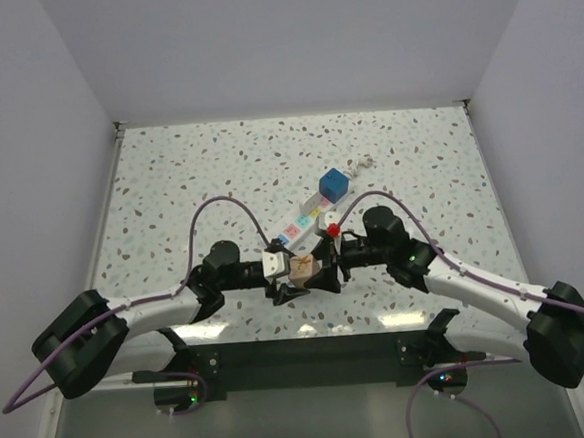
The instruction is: Insert the plug
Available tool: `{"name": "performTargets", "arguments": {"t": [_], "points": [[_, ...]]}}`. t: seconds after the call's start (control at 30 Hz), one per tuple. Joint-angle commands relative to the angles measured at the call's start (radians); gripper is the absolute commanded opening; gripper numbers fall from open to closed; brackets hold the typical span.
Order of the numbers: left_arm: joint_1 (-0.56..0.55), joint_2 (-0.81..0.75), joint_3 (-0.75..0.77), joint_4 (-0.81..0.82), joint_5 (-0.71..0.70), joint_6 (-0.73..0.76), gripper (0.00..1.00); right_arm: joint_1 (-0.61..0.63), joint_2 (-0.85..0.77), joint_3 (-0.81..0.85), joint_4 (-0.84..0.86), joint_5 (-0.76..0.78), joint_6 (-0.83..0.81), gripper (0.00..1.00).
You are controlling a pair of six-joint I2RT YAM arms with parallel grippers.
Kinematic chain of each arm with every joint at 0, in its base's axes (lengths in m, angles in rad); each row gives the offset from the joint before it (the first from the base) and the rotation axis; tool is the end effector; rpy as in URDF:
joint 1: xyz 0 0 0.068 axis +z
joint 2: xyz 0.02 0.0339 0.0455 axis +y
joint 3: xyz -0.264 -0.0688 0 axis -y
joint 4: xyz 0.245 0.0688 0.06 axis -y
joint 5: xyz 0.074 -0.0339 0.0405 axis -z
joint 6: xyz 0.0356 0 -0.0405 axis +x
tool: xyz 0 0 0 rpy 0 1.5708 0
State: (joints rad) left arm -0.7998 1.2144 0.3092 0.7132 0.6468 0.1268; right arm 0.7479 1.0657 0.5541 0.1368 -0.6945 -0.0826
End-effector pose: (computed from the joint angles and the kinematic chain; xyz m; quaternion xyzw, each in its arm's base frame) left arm 0.1427 -0.1777 0.1857 0.5078 0.5642 -0.4306 0.4883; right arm 0.1528 0.1728 0.2398 -0.4888 0.6338 0.4387 0.4085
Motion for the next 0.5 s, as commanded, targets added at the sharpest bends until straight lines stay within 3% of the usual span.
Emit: {"name": "performTargets", "arguments": {"t": [0.0,0.13,0.47], "points": [[-0.016,0.031,0.071,-0.027,0.037,0.135,0.00,0.005,0.031,0.090,-0.005,0.036,0.032,0.70],[-0.016,0.059,0.090,-0.064,0.034,0.151,0.00,0.007,0.076,0.116,-0.043,0.038,0.020,0.79],[-0.016,0.054,0.116,-0.101,0.034,0.169,0.00,0.022,0.094,0.121,-0.089,0.041,-0.016,0.78]]}}
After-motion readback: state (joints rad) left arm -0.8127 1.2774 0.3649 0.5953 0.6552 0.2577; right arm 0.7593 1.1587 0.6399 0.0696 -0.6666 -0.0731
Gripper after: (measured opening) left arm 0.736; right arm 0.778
